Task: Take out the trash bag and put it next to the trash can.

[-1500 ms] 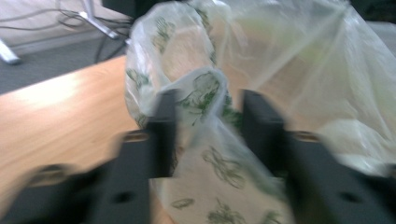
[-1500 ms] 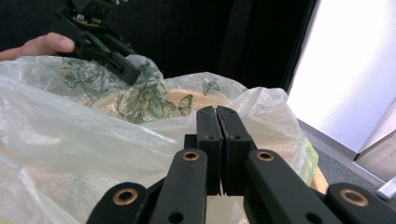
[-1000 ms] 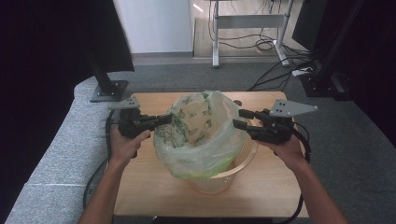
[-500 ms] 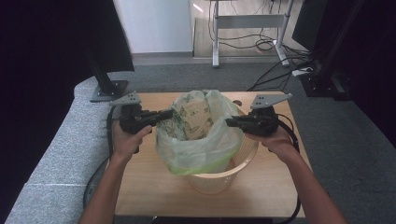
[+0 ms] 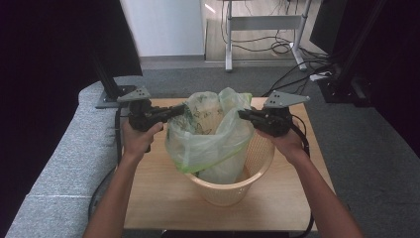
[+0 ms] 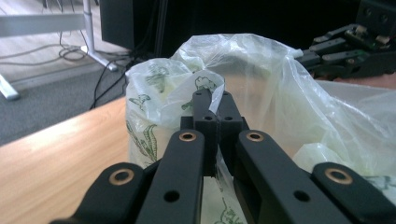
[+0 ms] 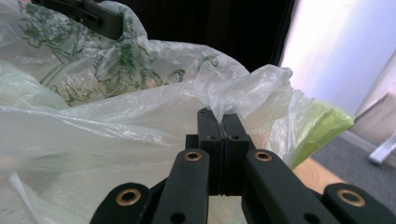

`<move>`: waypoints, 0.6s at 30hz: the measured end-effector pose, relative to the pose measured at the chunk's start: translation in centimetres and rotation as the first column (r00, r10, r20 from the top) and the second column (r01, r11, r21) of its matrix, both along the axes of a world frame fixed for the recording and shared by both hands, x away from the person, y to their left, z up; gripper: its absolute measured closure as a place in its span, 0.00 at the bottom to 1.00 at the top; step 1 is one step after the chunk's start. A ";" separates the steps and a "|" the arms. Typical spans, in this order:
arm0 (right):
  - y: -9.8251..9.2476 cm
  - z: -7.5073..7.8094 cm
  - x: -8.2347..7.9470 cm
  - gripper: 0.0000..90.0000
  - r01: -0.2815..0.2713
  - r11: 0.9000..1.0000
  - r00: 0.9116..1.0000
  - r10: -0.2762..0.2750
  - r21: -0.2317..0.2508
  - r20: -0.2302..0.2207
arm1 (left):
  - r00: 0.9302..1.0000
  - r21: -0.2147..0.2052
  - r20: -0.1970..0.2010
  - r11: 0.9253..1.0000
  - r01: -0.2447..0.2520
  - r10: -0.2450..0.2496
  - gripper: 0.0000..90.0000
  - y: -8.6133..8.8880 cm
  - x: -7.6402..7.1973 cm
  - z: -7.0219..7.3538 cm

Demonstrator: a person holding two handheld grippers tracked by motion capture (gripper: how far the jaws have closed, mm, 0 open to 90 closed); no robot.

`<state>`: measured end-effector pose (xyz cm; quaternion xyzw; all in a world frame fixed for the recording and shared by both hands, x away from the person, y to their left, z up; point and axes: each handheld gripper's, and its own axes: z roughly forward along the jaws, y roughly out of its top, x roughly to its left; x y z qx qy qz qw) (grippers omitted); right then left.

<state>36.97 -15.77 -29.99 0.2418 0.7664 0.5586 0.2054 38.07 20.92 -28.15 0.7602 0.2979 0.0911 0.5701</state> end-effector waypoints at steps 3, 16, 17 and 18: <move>0.1 0.4 -0.4 0.99 0.006 1.000 0.999 -0.007 0.027 0.037 | 1.000 -0.007 0.017 1.000 0.002 -0.002 1.00 -0.2 -0.2 0.8; 1.5 1.7 -4.3 0.98 -0.159 0.983 0.983 0.149 0.090 0.105 | 0.991 -0.010 0.087 0.994 0.107 -0.105 1.00 -2.8 -4.2 2.8; 1.7 1.6 -4.6 0.98 -0.174 0.981 0.981 0.166 0.081 0.099 | 0.990 -0.007 0.087 0.993 0.115 -0.114 1.00 -3.0 -4.5 2.8; 2.0 1.6 -4.8 0.98 -0.186 0.980 0.979 0.178 0.073 0.096 | 0.989 -0.003 0.086 0.993 0.121 -0.120 1.00 -3.2 -4.7 2.7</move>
